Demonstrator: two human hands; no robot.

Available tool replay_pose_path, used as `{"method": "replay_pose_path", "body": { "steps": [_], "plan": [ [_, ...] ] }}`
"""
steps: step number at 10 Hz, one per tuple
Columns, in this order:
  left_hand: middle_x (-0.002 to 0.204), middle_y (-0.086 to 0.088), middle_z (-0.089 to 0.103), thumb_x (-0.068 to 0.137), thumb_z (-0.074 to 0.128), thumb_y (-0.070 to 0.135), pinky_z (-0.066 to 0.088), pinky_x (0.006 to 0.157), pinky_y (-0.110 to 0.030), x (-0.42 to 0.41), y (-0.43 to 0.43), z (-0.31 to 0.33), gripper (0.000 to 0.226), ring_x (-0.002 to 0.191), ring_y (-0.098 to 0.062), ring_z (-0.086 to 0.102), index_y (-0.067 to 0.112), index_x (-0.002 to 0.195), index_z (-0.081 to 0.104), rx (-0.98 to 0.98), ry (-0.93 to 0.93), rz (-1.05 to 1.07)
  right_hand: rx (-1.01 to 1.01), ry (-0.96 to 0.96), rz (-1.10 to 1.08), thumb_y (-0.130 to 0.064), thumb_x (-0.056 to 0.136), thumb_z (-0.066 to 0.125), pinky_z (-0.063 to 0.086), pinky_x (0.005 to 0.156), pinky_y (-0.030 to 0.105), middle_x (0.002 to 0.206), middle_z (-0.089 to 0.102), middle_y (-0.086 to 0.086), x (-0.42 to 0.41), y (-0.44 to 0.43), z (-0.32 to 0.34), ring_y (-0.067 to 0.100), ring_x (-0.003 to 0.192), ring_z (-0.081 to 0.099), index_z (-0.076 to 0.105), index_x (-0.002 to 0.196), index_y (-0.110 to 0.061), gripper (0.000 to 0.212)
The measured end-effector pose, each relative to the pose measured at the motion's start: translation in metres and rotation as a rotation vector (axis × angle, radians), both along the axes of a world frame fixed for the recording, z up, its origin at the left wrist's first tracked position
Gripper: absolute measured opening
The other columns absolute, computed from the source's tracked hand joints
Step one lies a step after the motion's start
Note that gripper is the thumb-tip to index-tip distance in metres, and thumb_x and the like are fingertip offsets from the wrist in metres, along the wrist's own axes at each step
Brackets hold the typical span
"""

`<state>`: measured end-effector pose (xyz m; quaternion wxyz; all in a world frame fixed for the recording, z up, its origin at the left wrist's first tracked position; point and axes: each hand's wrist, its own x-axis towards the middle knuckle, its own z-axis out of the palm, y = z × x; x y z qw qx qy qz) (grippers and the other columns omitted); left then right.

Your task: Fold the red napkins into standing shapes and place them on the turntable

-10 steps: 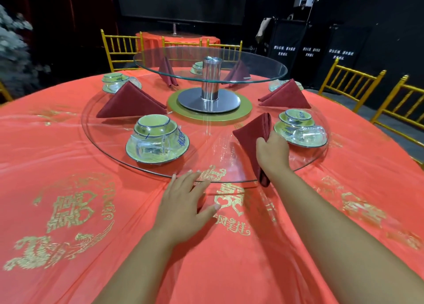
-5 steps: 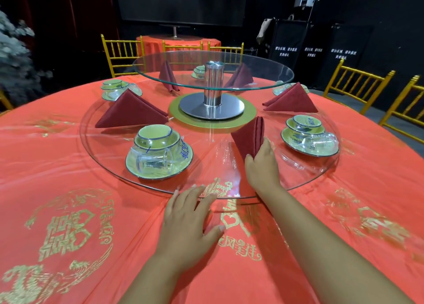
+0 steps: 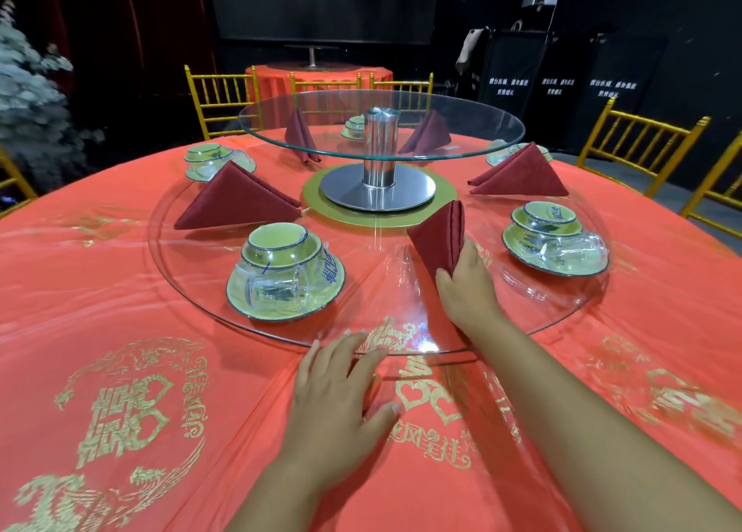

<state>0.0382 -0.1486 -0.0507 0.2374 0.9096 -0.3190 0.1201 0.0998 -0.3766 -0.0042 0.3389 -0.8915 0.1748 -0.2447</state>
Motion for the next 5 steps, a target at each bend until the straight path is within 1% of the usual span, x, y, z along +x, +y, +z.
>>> {"method": "replay_pose_path", "body": {
  "steps": [1, 2, 3, 4, 5],
  "plan": [
    [0.143, 0.010, 0.042, 0.077, 0.045, 0.065, 0.000, 0.117, -0.034, 0.000, 0.000, 0.000, 0.061, 0.137, -0.014, 0.032, 0.036, 0.130, 0.050, -0.011, 0.003, -0.004, -0.009, 0.013, 0.030, -0.008, 0.087, 0.051, 0.039, 0.091, 0.033, 0.134, 0.047, 0.018, -0.005, -0.003, 0.000, 0.034, 0.118, 0.048, 0.026, 0.144, -0.004, 0.062],
    [0.145, 0.011, 0.040, 0.077, 0.043, 0.066, -0.002, 0.117, -0.034, 0.001, 0.000, 0.000, 0.062, 0.138, -0.013, 0.029, 0.037, 0.131, 0.050, -0.012, 0.004, -0.002, -0.017, 0.040, 0.028, -0.013, 0.089, 0.053, 0.039, 0.095, 0.034, 0.138, 0.044, 0.018, -0.008, -0.004, 0.000, 0.033, 0.121, 0.045, 0.021, 0.146, -0.005, 0.067],
    [0.144, 0.011, 0.041, 0.076, 0.045, 0.065, -0.004, 0.116, -0.032, 0.001, 0.001, 0.001, 0.061, 0.138, -0.013, 0.030, 0.037, 0.130, 0.051, -0.016, 0.013, 0.003, -0.011, 0.099, 0.029, -0.018, 0.089, 0.057, 0.039, 0.098, 0.038, 0.139, 0.043, 0.019, -0.015, -0.001, 0.004, 0.034, 0.123, 0.044, 0.018, 0.146, -0.003, 0.070],
    [0.145, 0.015, 0.037, 0.080, 0.050, 0.061, -0.005, 0.117, -0.030, 0.002, 0.001, -0.001, 0.058, 0.140, -0.011, 0.025, 0.036, 0.132, 0.051, -0.049, 0.016, -0.024, -0.022, 0.174, 0.045, -0.021, 0.088, 0.059, 0.040, 0.098, 0.037, 0.137, 0.043, 0.019, -0.028, 0.002, 0.004, 0.033, 0.122, 0.044, 0.023, 0.144, -0.001, 0.069],
    [0.134, 0.022, 0.044, 0.084, 0.071, 0.031, 0.012, 0.116, -0.022, 0.001, 0.000, 0.007, 0.037, 0.133, -0.006, 0.040, 0.036, 0.120, 0.062, -0.327, 0.073, -0.010, -0.032, 0.147, 0.078, -0.022, 0.087, 0.063, 0.035, 0.099, 0.031, 0.137, 0.045, 0.010, -0.064, 0.002, 0.012, 0.028, 0.128, 0.041, 0.035, 0.140, -0.008, 0.061]
  ]
}}
